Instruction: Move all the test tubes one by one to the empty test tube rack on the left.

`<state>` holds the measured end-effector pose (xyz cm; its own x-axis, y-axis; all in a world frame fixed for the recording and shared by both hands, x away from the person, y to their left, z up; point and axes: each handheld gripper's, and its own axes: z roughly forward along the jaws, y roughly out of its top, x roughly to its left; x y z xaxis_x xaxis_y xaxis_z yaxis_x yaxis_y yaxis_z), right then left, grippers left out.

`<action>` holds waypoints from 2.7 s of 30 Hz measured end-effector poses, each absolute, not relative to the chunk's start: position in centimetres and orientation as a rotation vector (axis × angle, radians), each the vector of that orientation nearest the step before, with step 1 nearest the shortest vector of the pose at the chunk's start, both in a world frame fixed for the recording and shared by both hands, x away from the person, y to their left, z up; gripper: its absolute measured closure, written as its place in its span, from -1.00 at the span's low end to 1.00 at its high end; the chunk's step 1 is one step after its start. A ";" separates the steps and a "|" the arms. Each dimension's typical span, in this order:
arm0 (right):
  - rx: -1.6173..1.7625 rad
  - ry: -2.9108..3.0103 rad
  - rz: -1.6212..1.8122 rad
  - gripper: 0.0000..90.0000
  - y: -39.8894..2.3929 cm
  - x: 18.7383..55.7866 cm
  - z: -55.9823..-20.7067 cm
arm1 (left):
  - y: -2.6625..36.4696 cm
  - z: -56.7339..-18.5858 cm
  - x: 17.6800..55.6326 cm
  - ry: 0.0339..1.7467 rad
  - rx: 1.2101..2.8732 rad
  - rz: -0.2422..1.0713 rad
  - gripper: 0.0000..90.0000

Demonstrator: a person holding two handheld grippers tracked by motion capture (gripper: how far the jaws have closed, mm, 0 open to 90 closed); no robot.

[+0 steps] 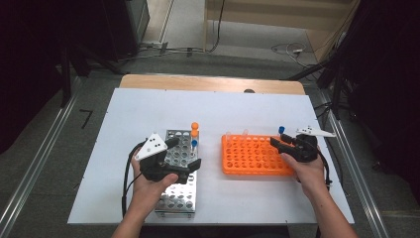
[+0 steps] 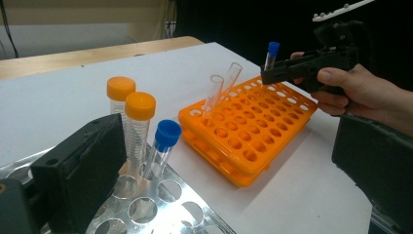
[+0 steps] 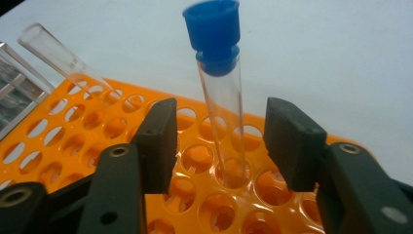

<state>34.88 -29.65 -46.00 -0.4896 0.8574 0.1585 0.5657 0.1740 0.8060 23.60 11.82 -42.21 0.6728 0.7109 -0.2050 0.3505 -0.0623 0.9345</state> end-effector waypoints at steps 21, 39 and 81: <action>1.360 2.042 1.160 0.65 -29.0 34.2 -46.8 | 11.8 -42.2 23.5 0.878 1.668 0.374 -1.00; 1.286 1.935 1.273 0.66 -29.9 32.8 -44.9 | 11.7 -42.2 23.5 0.876 1.664 0.373 -1.00; 0.982 2.152 1.419 0.65 -24.1 25.3 -43.6 | 9.7 -41.3 22.5 0.798 1.690 0.358 -1.00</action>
<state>25.32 -24.06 -43.58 -0.6834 0.7274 0.0616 0.3433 0.2457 0.9065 22.54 9.74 -41.31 0.7197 0.6720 -0.1745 0.3160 -0.0933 0.9442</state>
